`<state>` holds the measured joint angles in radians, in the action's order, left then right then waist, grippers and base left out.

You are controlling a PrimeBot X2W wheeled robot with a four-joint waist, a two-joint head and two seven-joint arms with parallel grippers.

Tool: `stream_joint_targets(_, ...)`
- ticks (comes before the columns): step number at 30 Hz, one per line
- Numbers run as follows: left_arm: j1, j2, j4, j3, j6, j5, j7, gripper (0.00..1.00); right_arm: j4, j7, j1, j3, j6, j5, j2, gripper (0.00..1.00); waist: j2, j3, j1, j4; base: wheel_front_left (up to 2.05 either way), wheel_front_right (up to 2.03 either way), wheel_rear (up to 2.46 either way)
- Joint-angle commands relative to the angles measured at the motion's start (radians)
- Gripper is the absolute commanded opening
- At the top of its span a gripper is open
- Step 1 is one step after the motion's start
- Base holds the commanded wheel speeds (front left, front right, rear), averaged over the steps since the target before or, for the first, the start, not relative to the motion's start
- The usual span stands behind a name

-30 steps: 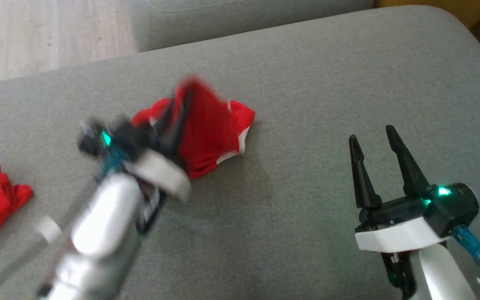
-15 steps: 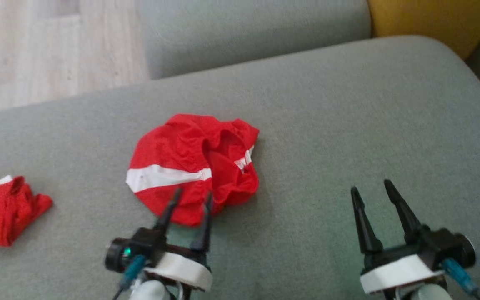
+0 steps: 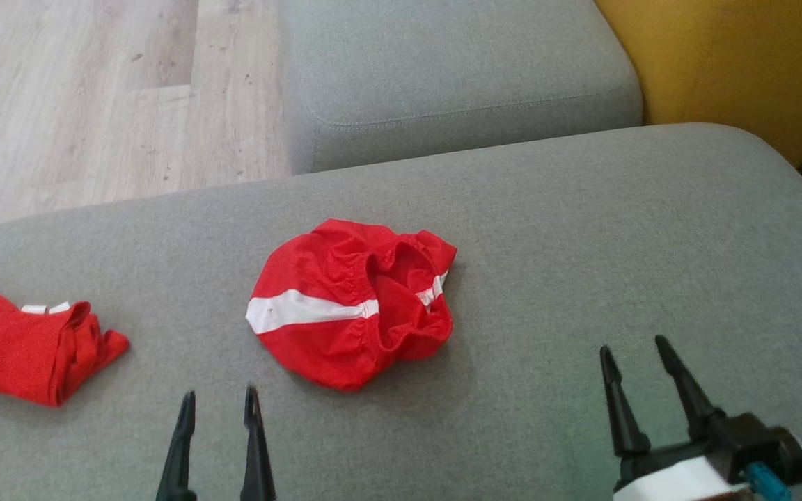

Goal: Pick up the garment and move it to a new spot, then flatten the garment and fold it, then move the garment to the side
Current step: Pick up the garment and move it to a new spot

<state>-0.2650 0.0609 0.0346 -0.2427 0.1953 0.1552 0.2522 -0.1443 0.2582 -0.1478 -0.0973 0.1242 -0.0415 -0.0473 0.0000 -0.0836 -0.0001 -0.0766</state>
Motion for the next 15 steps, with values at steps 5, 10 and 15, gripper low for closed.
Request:
stream_joint_targets(5,0.041,-0.01,0.014,0.042,0.016,-0.01,0.009,1.0,0.036,0.004,0.028,-0.037,0.007,0.0,-0.003,1.0,0.0,-0.004,0.0001,0.003,0.0,0.0,0.0)
stream_joint_targets(10,0.054,-0.01,0.002,0.033,0.031,-0.015,0.009,1.0,0.038,0.004,0.032,-0.044,0.007,0.005,-0.003,1.0,0.0,-0.005,0.0001,0.01,0.0,0.0,0.0)
stream_joint_targets(15,0.066,-0.01,-0.007,0.017,0.032,-0.032,0.009,1.0,0.037,0.004,0.034,-0.039,0.007,0.001,-0.003,1.0,0.0,-0.001,0.0001,0.015,0.0,0.0,0.0)
